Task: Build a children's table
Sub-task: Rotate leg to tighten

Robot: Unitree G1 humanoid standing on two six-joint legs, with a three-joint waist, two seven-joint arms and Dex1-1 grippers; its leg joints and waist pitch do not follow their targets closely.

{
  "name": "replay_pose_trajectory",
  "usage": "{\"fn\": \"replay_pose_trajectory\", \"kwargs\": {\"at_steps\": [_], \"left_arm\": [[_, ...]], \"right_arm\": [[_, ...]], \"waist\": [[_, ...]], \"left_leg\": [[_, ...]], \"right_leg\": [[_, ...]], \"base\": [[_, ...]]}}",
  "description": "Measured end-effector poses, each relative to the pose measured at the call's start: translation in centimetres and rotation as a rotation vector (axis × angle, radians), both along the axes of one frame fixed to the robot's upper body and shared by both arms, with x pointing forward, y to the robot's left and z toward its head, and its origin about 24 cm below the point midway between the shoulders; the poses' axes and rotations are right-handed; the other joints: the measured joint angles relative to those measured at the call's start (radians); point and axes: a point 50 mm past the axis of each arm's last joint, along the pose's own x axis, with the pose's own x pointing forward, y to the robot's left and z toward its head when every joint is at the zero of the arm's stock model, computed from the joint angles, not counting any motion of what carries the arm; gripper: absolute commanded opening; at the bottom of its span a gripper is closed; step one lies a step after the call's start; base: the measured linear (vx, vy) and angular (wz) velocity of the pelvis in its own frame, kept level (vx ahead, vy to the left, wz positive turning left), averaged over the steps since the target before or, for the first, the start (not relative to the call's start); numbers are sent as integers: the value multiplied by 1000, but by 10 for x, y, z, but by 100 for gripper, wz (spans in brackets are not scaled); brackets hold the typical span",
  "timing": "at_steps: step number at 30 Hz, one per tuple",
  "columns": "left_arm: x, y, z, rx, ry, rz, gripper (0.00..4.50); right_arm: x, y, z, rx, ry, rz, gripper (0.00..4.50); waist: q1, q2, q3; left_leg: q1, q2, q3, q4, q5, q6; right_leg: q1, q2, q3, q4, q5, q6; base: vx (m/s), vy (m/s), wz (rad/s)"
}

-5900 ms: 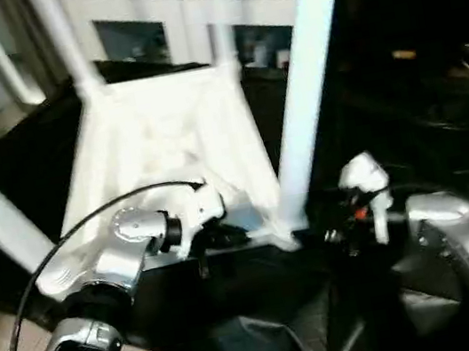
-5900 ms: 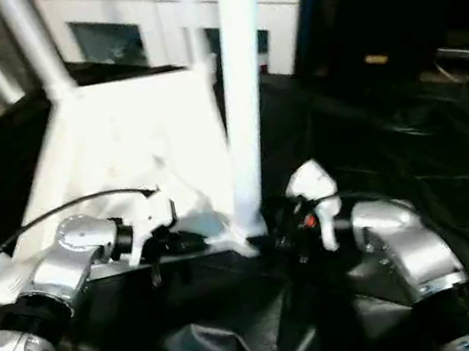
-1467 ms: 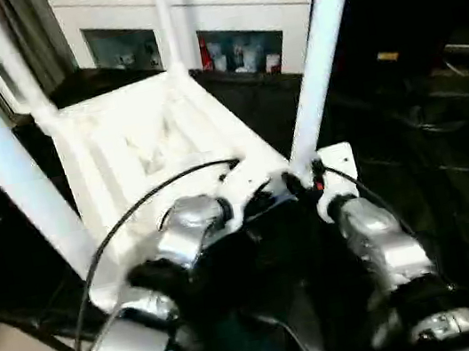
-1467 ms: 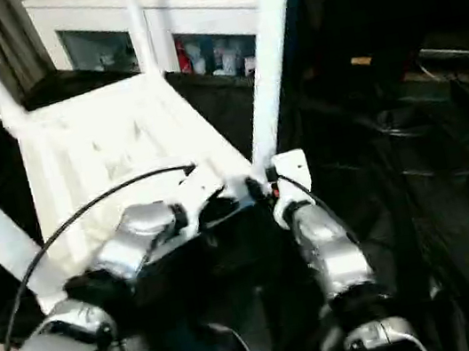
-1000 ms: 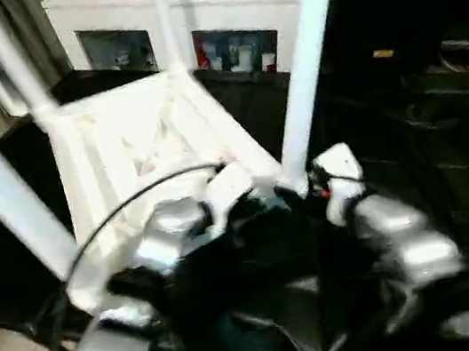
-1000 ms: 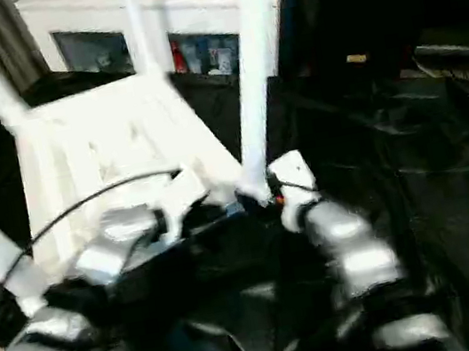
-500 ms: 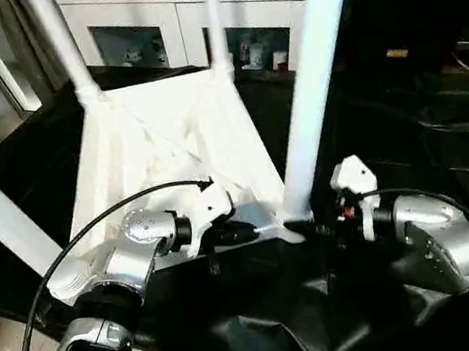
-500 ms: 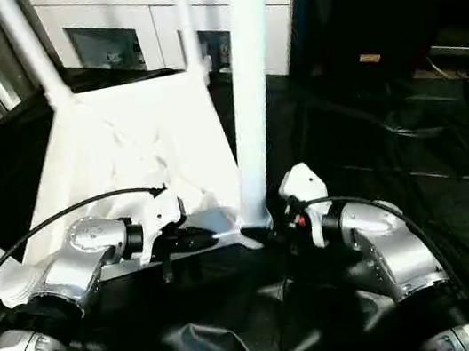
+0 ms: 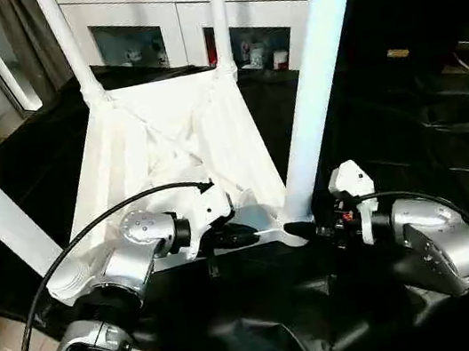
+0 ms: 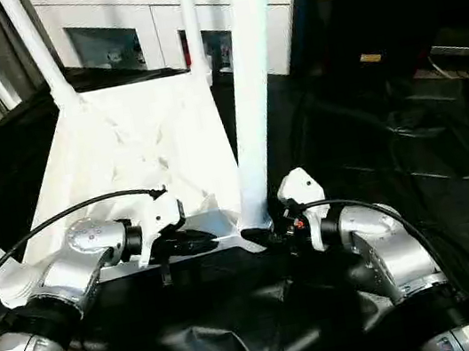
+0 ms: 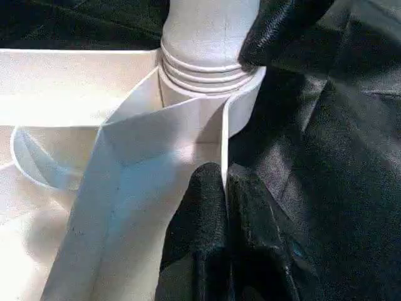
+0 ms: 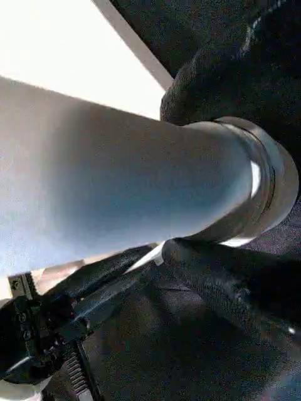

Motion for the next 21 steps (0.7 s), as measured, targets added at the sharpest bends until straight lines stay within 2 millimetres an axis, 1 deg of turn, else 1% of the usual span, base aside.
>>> {"fn": "replay_pose_trajectory", "kwargs": {"at_steps": [2, 7, 9, 13, 15, 18, 21], "left_arm": [[0, 0, 0, 1, 0, 0, 0], [0, 1, 0, 2, -4, 12, 0], [2, 0, -1, 3, -13, 32, 0], [8, -9, -2, 6, -37, 92, 0], [16, -22, -2, 13, -61, 167, 0], [25, -45, -3, 15, -72, 285, 0], [28, -57, -3, 13, -72, 352, 0]], "right_arm": [[0, 0, 0, 1, 0, 0, 257], [1, 2, -1, 10, -1, -18, 251], [2, 4, -3, 22, -1, -51, 251], [8, 4, -8, 56, -10, -173, 250], [15, 8, -14, 98, -9, -330, 250], [25, 15, -17, 127, -23, -578, 250], [32, 21, -15, 120, -32, -709, 245]], "waist": [[0, 0, 0], [-2, 0, 0], [-3, 0, 0], [-8, 0, 0], [-11, -1, 0], [-22, -1, 0], [-27, 1, -2]], "left_leg": [[0, 0, 0, 0, 0, 0], [0, 0, 0, 0, 0, 0], [0, 0, 0, 1, 0, 0], [1, -1, 0, 3, 0, 0], [2, -1, 0, 4, 0, 0], [2, -2, 0, 5, 0, 0], [1, -3, 0, 5, 0, 0]], "right_leg": [[0, 0, 0, 0, 0, 0], [0, 0, 0, 0, 0, 0], [0, 0, 0, 0, 0, 1], [1, 0, 1, 0, -3, 4], [2, 0, 2, 0, -3, 5], [2, -1, 2, 0, -3, 5], [2, -2, 2, -1, -3, 5]], "base": [[0, 0, 0], [0, 0, 0], [0, 0, 0], [0, 0, 0], [0, 0, 0], [0, 0, 0], [0, 0, 0]]}}
